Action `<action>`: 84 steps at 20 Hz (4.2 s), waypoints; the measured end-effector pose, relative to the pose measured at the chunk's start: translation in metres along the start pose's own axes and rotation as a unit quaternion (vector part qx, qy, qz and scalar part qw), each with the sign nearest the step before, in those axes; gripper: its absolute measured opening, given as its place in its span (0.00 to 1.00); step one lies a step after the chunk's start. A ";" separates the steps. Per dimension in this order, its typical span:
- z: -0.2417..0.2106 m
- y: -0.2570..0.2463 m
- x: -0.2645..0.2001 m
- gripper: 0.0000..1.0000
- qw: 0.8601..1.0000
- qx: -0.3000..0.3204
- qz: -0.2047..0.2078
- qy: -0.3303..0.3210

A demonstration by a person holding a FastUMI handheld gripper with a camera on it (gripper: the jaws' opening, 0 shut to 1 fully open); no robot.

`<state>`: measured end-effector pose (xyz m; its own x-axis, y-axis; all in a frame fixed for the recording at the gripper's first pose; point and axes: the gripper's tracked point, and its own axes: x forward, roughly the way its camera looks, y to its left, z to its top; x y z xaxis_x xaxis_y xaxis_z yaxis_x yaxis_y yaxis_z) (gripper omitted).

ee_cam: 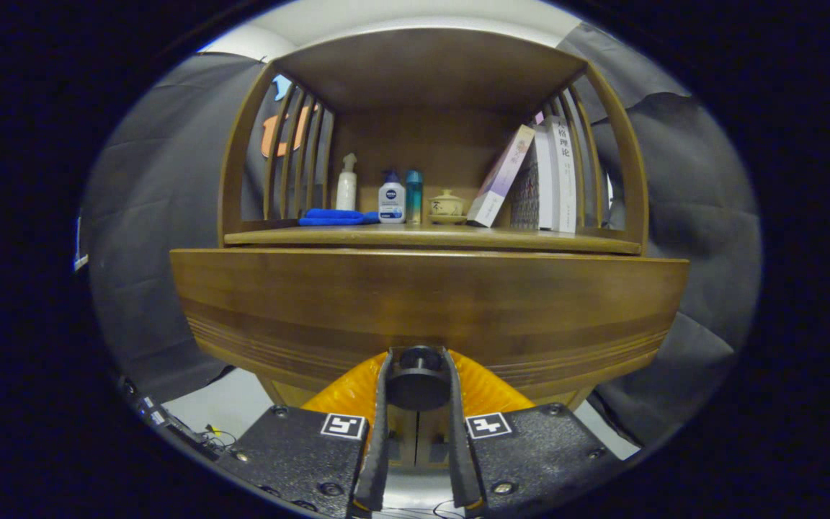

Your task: Pull open the drawer, take out the items inside it, and place them on the countertop above the cabinet.

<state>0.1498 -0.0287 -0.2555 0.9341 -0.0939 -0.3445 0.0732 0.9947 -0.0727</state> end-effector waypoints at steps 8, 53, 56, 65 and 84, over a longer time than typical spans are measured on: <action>-0.014 0.000 -0.045 0.37 1.000 -0.008 0.016 0.015; 0.039 0.012 0.011 0.90 0.919 -0.017 0.130 0.372; 0.025 0.014 0.020 0.91 0.899 -0.005 0.131 0.418; -0.005 0.010 0.037 0.87 0.862 -0.018 0.097 0.496; 0.031 -0.001 0.019 0.47 0.892 -0.014 0.095 0.441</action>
<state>0.1779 -0.0299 -0.2327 0.2900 0.0674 -0.9547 -0.0770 0.9959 0.0469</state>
